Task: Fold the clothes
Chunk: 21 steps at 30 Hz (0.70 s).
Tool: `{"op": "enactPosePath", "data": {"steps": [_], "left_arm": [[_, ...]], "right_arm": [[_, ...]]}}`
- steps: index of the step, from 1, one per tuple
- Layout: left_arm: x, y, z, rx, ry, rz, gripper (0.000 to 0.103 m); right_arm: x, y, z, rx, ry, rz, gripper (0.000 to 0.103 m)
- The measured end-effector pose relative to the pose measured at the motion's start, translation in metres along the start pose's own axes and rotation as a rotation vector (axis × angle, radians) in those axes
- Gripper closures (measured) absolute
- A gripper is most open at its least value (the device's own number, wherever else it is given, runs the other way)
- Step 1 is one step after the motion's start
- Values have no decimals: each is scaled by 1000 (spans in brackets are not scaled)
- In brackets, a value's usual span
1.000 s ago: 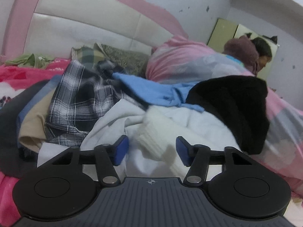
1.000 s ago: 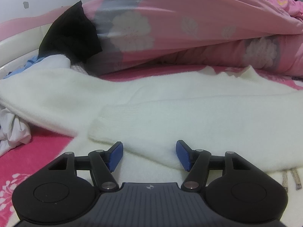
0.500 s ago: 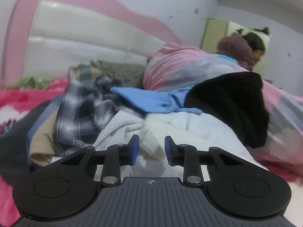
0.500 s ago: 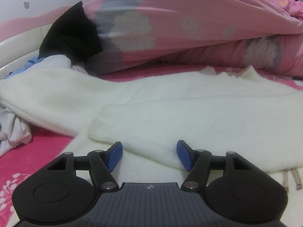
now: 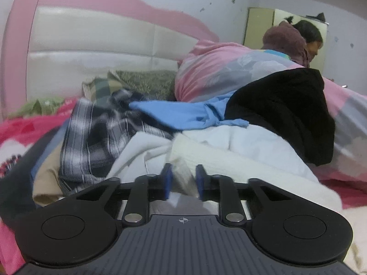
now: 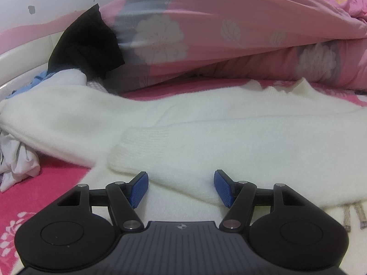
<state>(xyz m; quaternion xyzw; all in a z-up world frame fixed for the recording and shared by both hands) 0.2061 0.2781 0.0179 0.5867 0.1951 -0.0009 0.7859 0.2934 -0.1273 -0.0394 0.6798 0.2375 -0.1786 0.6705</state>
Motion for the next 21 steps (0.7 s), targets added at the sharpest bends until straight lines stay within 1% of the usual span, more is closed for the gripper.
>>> {"op": "enactPosePath", "data": {"steps": [2,4,7,11,14,16,19,21], "left_arm": [[-6,8,6,23,-4,31,95],[-12,16,14,46,-11,63,96],[-22,33,40,97,-66,112,97],[-34,55,103,164,-193,156,98],[-41,71,170,190,-317,180,98],[-47,78,225,222,-413,193,98],[-61,81,320,285,-570,210,98],[-71,77,385,333,-670,217,98]], "right_arm": [[0,0,1,6,5,0,37],[0,0,1,11,9,1,37],[0,1,2,19,15,1,37],[-1,1,5,42,31,2,37],[-1,1,8,68,50,2,37],[-2,2,10,87,64,2,37],[-2,2,13,113,81,2,37],[-2,3,14,126,91,2,37]]}}
Point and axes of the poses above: each gripper's, at about its wrist camera, not at the fingertips, and x roughly the way its jaws point, z to its right, y to its top, the point moved 9 cm from there along x, roughly the way its jaws point, and after that the axes turned 13 degrees about -y, right-handed, at the moved point
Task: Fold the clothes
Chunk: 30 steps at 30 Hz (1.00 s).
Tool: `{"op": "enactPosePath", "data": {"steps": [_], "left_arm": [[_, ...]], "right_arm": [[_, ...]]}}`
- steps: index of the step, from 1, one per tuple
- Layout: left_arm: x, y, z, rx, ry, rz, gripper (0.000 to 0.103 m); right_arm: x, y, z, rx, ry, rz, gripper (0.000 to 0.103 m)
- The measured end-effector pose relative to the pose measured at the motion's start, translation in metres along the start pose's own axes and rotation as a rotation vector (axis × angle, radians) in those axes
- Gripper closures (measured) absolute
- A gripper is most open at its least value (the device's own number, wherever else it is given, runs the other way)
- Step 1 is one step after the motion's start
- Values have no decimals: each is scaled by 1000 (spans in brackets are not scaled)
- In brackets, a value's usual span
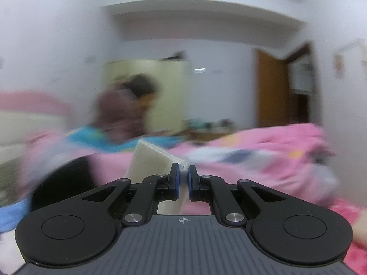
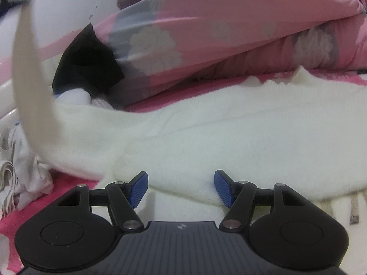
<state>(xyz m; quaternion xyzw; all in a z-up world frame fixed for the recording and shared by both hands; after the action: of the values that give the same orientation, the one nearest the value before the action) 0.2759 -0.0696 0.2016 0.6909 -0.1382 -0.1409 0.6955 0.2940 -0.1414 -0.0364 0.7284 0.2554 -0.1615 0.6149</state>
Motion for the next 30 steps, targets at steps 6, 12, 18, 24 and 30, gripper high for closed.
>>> {"op": "enactPosePath", "data": {"steps": [6,12,18,24,30], "left_arm": [[57,-11,150,78,-307,-87,89],[46,-47,166,210,-277,-129,59],[-14,-2,67,243,-20,-144,58],[-103,67,-47,225,298,-118,47],[-130,-33,-84,13,207,-269,36]], "right_arm": [[-2,2,8,70,47,-2,37],[-4,3,28,248,156,-21,37],[-4,2,30,282,175,-26,37],[-6,4,31,294,176,-29,37],[-12,5,43,387,203,-62,37]]}}
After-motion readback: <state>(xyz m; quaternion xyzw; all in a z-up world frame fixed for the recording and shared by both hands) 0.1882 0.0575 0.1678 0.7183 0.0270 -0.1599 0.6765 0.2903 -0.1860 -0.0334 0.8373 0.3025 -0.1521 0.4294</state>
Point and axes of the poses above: each gripper's, at about its wrist camera, not at the fingertips, and x roughly the way its jaws point, z to its right, y to its top, the point moved 9 cm from there along x, roughly the way its jaws point, and after that the axes turned 13 degrees about -y, right-handed, at the moved point
